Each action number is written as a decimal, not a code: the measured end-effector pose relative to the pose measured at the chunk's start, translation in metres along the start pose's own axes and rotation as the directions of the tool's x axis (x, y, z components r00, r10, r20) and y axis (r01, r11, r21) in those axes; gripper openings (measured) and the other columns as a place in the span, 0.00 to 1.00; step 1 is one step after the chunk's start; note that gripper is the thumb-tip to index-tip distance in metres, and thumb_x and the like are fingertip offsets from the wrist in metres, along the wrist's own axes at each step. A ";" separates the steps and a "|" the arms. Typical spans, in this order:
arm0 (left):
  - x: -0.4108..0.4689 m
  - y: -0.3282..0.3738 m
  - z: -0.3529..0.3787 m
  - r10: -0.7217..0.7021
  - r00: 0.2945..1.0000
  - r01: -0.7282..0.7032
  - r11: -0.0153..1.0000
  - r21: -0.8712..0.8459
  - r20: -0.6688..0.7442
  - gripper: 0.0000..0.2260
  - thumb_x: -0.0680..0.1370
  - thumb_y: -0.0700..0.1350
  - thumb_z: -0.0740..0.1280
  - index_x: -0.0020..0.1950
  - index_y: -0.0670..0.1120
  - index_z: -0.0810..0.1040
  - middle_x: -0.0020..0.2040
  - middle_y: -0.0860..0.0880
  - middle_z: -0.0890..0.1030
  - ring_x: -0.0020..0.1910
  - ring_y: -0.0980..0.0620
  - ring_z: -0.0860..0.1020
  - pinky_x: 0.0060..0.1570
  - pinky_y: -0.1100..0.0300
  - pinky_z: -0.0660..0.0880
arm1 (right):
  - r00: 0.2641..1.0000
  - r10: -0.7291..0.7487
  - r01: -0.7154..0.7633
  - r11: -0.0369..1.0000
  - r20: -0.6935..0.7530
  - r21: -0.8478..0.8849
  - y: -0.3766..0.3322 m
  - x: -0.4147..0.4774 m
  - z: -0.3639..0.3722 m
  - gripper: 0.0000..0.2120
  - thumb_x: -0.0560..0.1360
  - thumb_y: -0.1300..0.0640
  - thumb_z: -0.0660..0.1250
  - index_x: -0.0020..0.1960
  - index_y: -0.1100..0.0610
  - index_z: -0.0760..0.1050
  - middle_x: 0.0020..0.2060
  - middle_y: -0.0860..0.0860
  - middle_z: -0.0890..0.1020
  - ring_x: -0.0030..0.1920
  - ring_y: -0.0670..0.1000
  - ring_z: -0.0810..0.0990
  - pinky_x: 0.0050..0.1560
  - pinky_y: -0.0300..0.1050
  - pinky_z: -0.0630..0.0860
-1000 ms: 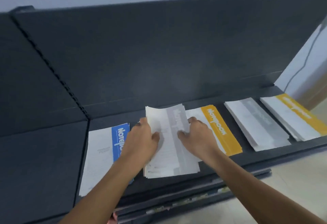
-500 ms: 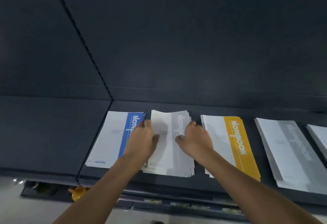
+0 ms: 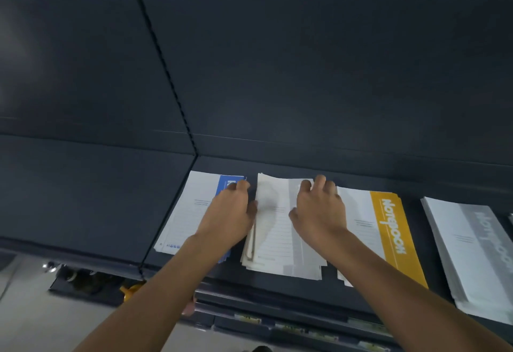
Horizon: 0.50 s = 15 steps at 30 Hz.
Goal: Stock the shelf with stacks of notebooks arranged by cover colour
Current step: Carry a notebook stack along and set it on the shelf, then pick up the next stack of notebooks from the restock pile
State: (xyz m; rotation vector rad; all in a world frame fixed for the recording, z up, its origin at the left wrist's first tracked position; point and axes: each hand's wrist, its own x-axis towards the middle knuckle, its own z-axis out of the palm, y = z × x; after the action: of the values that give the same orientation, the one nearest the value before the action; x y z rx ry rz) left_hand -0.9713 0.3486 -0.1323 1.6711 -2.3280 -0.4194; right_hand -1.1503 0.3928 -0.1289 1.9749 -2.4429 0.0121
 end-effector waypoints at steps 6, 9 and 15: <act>-0.009 -0.044 -0.043 -0.026 1.000 0.025 0.999 -0.019 -0.018 0.16 0.82 0.50 0.63 0.68 0.46 0.73 0.58 0.46 0.80 0.51 0.45 0.81 0.51 0.47 0.79 | 0.990 -0.137 0.139 0.988 -0.034 0.075 -0.054 0.025 -0.024 0.19 0.78 0.47 0.65 0.63 0.58 0.72 0.59 0.57 0.73 0.59 0.58 0.74 0.48 0.50 0.74; -0.017 -0.078 -0.067 -0.071 0.996 0.072 0.997 0.001 -0.057 0.14 0.82 0.49 0.64 0.65 0.45 0.74 0.56 0.46 0.80 0.48 0.45 0.80 0.48 0.51 0.78 | 0.959 -0.280 0.283 0.953 -0.043 0.108 -0.099 0.036 -0.034 0.18 0.79 0.49 0.65 0.63 0.59 0.71 0.61 0.58 0.71 0.60 0.58 0.73 0.43 0.49 0.70; -0.044 -0.175 -0.128 -0.195 0.977 0.199 0.979 0.042 -0.088 0.11 0.80 0.48 0.64 0.57 0.41 0.72 0.57 0.43 0.78 0.52 0.36 0.78 0.51 0.45 0.77 | 0.862 -0.507 0.499 0.839 -0.023 0.215 -0.229 0.046 -0.057 0.15 0.80 0.49 0.62 0.62 0.57 0.70 0.60 0.56 0.71 0.60 0.59 0.73 0.45 0.51 0.70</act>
State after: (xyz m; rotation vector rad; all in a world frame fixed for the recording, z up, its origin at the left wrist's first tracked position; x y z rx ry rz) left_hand -0.7580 0.3259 -0.0793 1.9140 -2.1388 -0.3222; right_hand -0.9358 0.3004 -0.0699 2.6723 -1.9223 0.2533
